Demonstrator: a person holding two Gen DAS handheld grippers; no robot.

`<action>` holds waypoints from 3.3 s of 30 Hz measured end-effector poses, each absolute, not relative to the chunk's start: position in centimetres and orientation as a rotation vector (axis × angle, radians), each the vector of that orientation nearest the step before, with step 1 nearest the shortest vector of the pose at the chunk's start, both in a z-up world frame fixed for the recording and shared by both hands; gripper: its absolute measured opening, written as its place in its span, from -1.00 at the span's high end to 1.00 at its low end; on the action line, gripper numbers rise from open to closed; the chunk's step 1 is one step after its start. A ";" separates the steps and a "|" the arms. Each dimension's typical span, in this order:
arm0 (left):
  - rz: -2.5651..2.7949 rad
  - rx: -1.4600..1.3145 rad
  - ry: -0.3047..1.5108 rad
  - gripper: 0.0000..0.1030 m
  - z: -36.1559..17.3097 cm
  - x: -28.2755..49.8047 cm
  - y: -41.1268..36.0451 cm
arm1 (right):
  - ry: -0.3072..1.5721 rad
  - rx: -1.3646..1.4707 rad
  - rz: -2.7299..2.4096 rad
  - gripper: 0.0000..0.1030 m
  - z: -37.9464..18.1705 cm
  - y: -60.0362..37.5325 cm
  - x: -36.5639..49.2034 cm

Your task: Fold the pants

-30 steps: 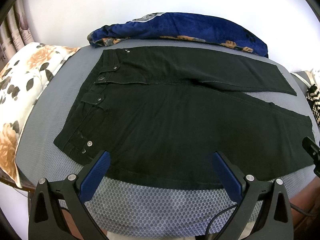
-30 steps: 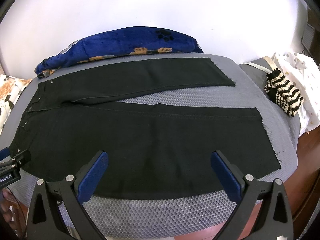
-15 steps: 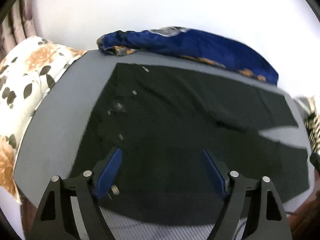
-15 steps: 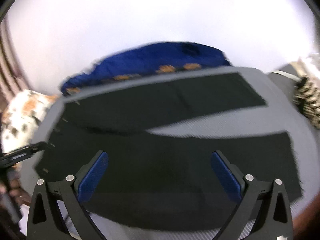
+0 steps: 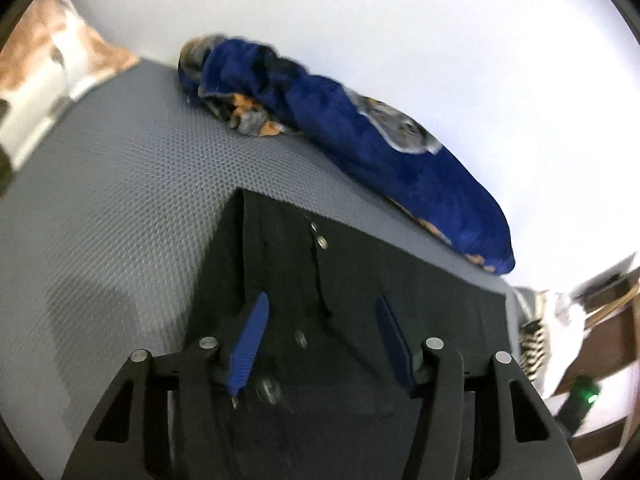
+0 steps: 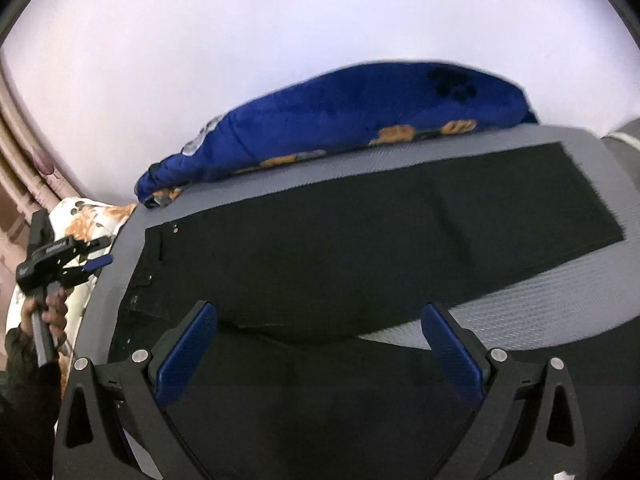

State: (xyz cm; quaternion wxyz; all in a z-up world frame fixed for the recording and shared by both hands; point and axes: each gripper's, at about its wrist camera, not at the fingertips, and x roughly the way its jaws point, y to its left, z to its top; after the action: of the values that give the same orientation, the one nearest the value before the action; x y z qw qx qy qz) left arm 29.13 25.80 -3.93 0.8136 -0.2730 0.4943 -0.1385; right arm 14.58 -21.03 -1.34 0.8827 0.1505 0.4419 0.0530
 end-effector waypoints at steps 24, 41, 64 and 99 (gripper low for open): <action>-0.426 -0.648 1.142 0.12 -10.6 36.7 29.4 | 1.068 0.253 0.147 -0.98 -7.3 -15.5 23.0; -0.570 -0.797 1.143 0.24 -13.0 38.1 28.4 | 1.053 0.247 0.192 -0.98 -7.5 -14.2 23.9; -0.580 -0.622 0.991 0.86 -9.3 38.2 23.3 | 1.106 0.006 0.461 -0.98 -7.3 -16.0 31.4; -0.515 -0.536 0.846 0.86 -2.3 31.5 23.5 | 1.382 -0.429 0.858 0.56 -10.0 -22.8 42.4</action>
State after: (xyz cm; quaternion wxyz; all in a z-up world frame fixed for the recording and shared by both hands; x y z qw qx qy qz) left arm 31.54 23.52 -2.29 0.8456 -0.2540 0.4012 -0.2439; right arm 42.35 -22.79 -10.00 0.6665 -0.1901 0.6124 0.3802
